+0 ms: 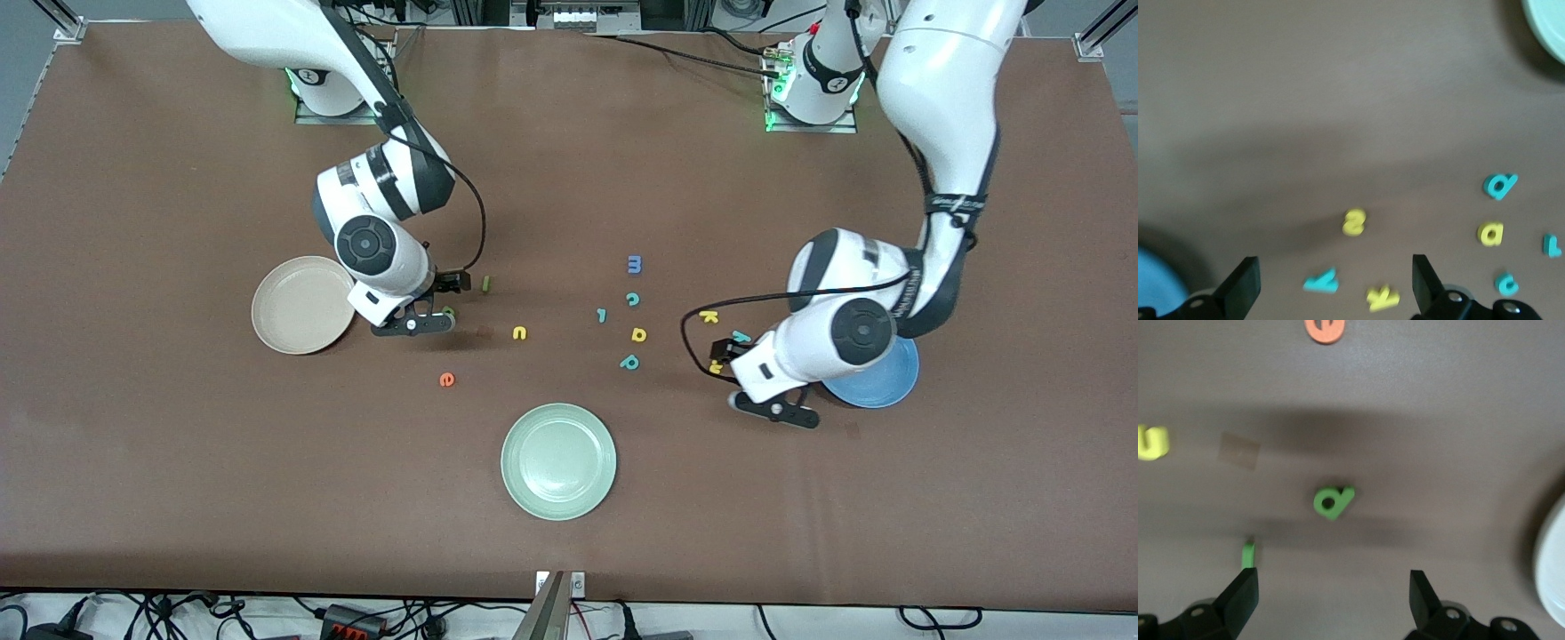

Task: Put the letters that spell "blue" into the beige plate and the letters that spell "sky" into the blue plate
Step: 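Reach the right gripper to the green d while the left gripper reaches the s, then grasp the green d with the right gripper while the left gripper grasps the s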

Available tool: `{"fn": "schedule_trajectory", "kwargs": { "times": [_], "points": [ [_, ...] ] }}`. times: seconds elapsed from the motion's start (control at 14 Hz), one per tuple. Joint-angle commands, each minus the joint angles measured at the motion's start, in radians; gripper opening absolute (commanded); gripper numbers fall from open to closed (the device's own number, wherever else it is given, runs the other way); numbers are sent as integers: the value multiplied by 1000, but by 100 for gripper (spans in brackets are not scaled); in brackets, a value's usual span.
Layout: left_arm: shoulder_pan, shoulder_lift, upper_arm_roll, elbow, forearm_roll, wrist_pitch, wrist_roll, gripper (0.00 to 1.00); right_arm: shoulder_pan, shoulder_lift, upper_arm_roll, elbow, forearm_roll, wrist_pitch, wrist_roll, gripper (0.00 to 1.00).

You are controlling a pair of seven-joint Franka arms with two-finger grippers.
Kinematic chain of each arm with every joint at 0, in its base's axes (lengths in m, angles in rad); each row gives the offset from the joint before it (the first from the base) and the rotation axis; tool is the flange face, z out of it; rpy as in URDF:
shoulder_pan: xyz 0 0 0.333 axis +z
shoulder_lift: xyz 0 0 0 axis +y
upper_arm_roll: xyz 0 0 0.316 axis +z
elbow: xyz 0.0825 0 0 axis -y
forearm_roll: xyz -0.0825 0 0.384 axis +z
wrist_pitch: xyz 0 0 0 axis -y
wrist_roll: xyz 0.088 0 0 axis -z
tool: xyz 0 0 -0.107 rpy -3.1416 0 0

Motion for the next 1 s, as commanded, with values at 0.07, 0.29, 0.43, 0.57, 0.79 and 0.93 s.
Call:
{"fn": "schedule_trajectory", "kwargs": {
  "times": [0.07, 0.29, 0.43, 0.57, 0.79, 0.93],
  "points": [
    [-6, 1, 5, -138, 18, 184, 51, 100, 6, 48, -5, 7, 11, 73, 256, 98],
    [-17, 4, 5, -192, 18, 258, 58, 100, 5, 63, -5, 5, 11, 109, 507, 98],
    [-22, 9, 5, -198, 18, 258, 59, 98, 28, 74, -5, -6, 11, 150, 653, 97],
    [-26, 28, 5, -195, 36, 261, 58, 92, 24, 75, -5, -18, 11, 167, 683, 87],
    [-35, 30, 5, -195, 72, 263, 56, 71, 16, 75, -5, -49, 11, 193, 683, 71],
    [-37, 30, 5, -191, 73, 263, 56, 57, 15, 72, -5, -53, 11, 202, 683, 61]
  ]
}}
